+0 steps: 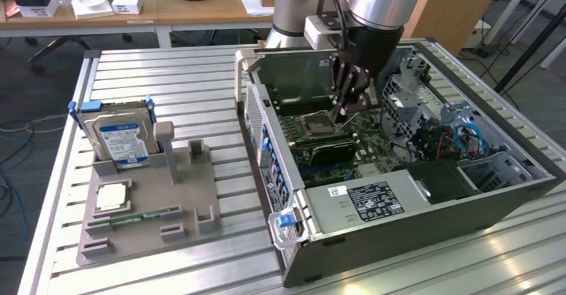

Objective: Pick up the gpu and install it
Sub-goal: 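Press down on the gpu until it lock into place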

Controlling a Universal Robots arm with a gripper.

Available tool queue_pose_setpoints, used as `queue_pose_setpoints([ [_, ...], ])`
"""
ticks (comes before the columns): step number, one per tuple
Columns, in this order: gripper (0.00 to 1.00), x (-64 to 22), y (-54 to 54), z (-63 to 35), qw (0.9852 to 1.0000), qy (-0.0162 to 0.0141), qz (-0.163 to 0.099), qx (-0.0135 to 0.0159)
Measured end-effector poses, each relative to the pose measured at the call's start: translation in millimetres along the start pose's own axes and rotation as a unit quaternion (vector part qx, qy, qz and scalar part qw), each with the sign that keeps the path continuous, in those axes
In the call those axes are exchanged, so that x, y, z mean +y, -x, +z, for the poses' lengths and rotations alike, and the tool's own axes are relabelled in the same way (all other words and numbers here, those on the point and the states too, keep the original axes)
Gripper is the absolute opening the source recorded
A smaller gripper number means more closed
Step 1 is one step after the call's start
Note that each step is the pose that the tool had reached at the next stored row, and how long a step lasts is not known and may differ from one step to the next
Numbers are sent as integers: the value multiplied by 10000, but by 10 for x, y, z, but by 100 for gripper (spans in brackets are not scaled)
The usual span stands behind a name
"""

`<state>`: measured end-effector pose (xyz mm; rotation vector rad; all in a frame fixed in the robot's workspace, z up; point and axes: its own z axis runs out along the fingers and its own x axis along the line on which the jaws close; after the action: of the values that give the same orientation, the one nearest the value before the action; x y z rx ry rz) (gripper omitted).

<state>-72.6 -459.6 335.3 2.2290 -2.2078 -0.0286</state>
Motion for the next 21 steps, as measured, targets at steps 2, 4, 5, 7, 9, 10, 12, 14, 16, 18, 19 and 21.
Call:
queue_pose_setpoints([
  [2, 10, 0, 0, 1, 10000, 0, 0, 0],
  [4, 10, 0, 0, 21, 10000, -1, 0, -1],
  [5, 10, 0, 0, 32, 10000, 0, 0, 0],
  [7, 10, -1, -1, 57, 10000, 0, 0, 0],
  [9, 10, -1, -1, 82, 10000, 0, 0, 0],
  [10, 10, -2, -1, 94, 10000, 0, 0, 0],
  [12, 10, -2, -1, 109, 10000, 0, 0, 0],
  [14, 10, -2, -1, 109, 10000, 0, 0, 0],
  [16, 10, -2, -1, 110, 10000, 0, 0, 0],
  [18, 10, -2, -1, 125, 10000, -1, 0, -2],
  [19, 10, -2, -1, 132, 10000, 0, 0, -1],
  [21, 10, -2, -2, 149, 10000, 0, 0, -1],
])
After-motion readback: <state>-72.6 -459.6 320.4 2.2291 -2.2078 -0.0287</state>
